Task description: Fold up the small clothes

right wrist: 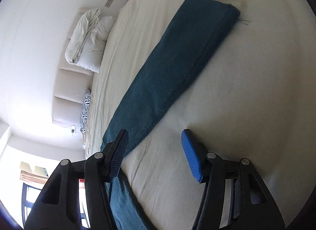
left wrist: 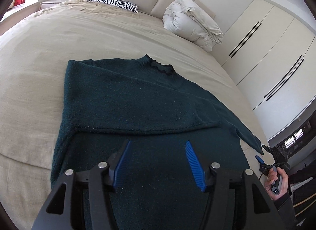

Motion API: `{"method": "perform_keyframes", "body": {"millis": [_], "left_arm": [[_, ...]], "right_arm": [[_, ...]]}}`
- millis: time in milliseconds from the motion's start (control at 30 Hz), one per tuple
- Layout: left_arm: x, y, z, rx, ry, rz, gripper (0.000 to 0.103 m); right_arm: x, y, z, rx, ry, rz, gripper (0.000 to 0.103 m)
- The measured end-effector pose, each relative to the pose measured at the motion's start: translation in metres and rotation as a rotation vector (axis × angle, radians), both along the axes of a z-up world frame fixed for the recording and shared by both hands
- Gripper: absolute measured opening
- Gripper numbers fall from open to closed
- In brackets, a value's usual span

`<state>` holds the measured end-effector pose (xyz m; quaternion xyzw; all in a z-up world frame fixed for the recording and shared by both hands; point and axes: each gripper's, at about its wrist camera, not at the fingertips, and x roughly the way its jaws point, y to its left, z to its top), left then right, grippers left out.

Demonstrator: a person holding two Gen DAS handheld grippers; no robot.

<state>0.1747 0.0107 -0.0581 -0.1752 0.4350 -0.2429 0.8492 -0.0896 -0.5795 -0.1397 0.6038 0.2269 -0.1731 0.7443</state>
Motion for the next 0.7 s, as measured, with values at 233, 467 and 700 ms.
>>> {"method": "perform_keyframes", "body": {"millis": [233,467,700], "left_arm": [[0.003,-0.017,-0.008,-0.073,0.067,0.002,0.060],[0.013,-0.013,-0.017,-0.131,0.113,0.014,0.061],[0.026,-0.011,-0.012,-0.224,0.115,0.025,0.062]], "right_arm": [[-0.018,-0.069,-0.017,0.113,-0.068,-0.223,0.054],[0.007,-0.104,-0.005,0.025,0.023,-0.183,0.022],[0.112,0.016,0.090,-0.356,0.090,0.150,0.014]]}}
